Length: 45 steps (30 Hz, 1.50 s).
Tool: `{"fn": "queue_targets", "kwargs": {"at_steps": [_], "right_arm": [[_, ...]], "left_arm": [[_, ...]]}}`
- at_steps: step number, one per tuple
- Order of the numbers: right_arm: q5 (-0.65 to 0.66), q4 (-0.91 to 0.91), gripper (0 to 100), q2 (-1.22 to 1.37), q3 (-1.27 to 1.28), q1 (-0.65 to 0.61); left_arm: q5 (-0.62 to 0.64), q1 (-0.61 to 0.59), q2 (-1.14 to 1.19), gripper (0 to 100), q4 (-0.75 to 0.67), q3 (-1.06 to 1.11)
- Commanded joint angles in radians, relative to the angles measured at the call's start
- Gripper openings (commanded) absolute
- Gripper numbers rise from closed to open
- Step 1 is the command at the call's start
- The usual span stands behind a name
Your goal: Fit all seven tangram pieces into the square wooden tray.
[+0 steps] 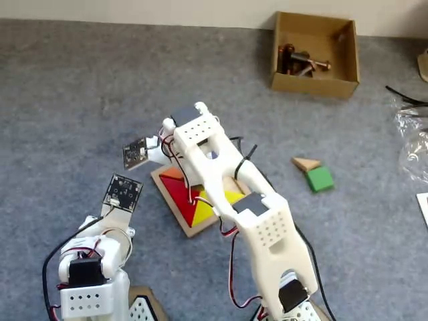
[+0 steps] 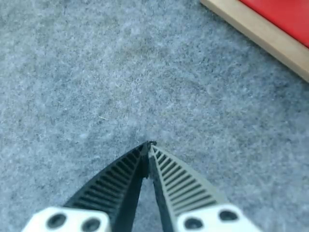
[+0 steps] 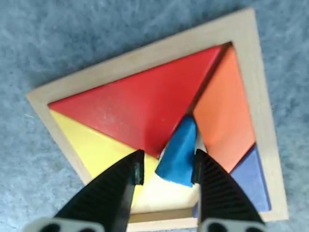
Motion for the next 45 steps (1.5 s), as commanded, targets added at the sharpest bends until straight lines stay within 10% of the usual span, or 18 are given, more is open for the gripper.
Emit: {"fn": "queue_targets", "kwargs": {"at_steps": [1, 45], "right_arm": [[0.005, -0.004, 16.6, -0.022, -0.027, 0.018], [-0.362, 0.182, 0.5, -0.018, -0.113, 0.053]], "left_arm": [[0.011, -0.004, -0.008, 1, 0.008, 0.021], [0.011, -0.004, -0.008, 1, 0.008, 0.021]]}}
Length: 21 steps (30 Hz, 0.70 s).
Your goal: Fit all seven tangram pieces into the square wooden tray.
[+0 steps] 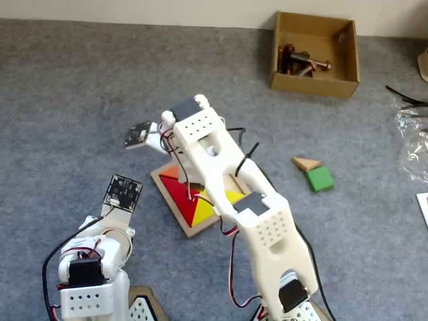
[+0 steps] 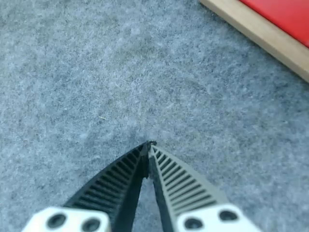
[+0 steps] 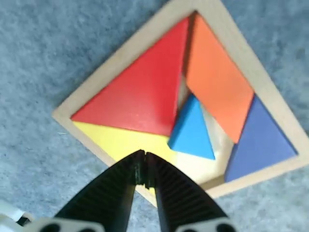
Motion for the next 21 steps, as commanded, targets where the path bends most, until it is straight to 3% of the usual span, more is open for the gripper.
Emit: {"fn": "queue_targets", "kwargs": {"at_steps": [1, 21], "right_arm": [[-0.014, 0.019, 0.5, -0.018, -0.002, 0.045], [-0.014, 0.018, 0.5, 0.082, -0.010, 0.074]], "left_arm": [[0.011, -0.004, -0.008, 1, 0.008, 0.021], [0.011, -0.004, -0.008, 1, 0.008, 0.021]]}}
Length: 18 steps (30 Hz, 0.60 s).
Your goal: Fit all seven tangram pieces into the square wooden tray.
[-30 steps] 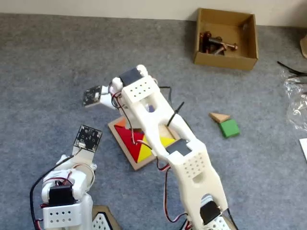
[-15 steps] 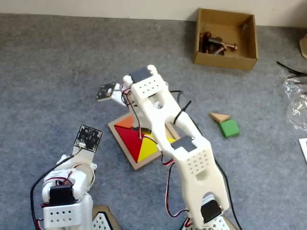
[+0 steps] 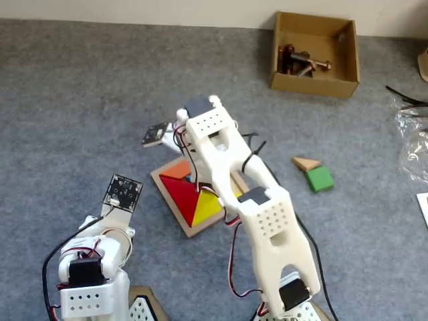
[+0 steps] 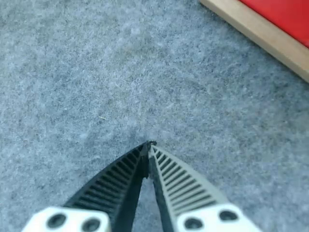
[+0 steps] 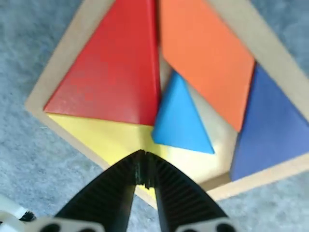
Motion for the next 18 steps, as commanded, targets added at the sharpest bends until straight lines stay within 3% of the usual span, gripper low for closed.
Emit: {"fn": "queue_targets", "kwargs": {"at_steps": [1, 18], "right_arm": [[-0.008, 0.016, 0.5, -0.012, -0.018, 0.007], [-0.006, -0.033, 0.5, -0.015, -0.018, 0.005]], "left_arm": [[0.011, -0.004, -0.008, 1, 0.008, 0.021], [0.011, -0.004, -0.008, 1, 0.008, 0.021]]}}
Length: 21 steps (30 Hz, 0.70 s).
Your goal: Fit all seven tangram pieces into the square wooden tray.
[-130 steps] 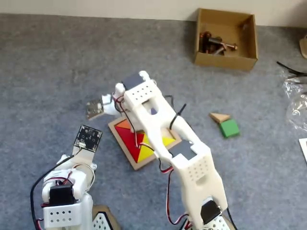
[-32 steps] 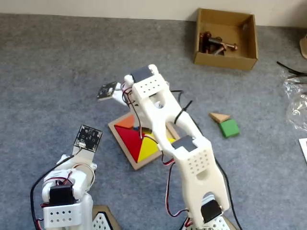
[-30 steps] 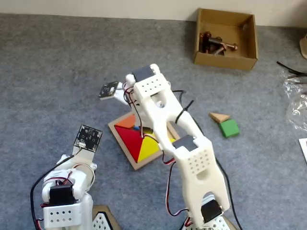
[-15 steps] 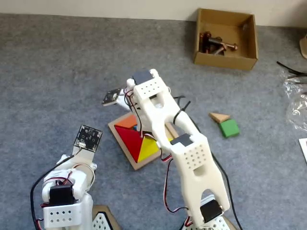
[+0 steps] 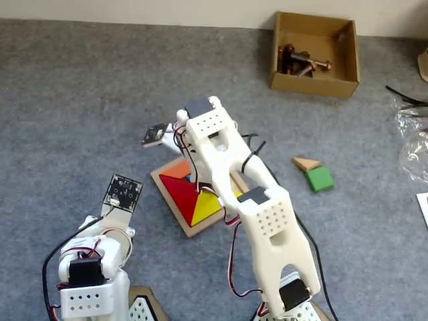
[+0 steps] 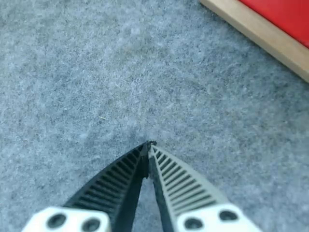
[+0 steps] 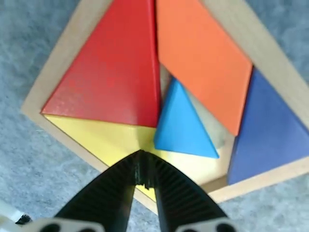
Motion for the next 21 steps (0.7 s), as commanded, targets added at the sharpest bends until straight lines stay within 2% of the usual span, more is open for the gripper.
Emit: {"fn": "queue_targets", "kwargs": {"at_steps": [1, 21], "right_arm": [[-0.006, -0.013, 0.5, -0.025, -0.016, 0.004], [-0.006, 0.028, 0.5, -0.150, -0.016, -0.012]], "left_arm": [[0.011, -0.004, -0.008, 1, 0.008, 0.021], [0.011, -0.004, -0.008, 1, 0.008, 0.021]]}}
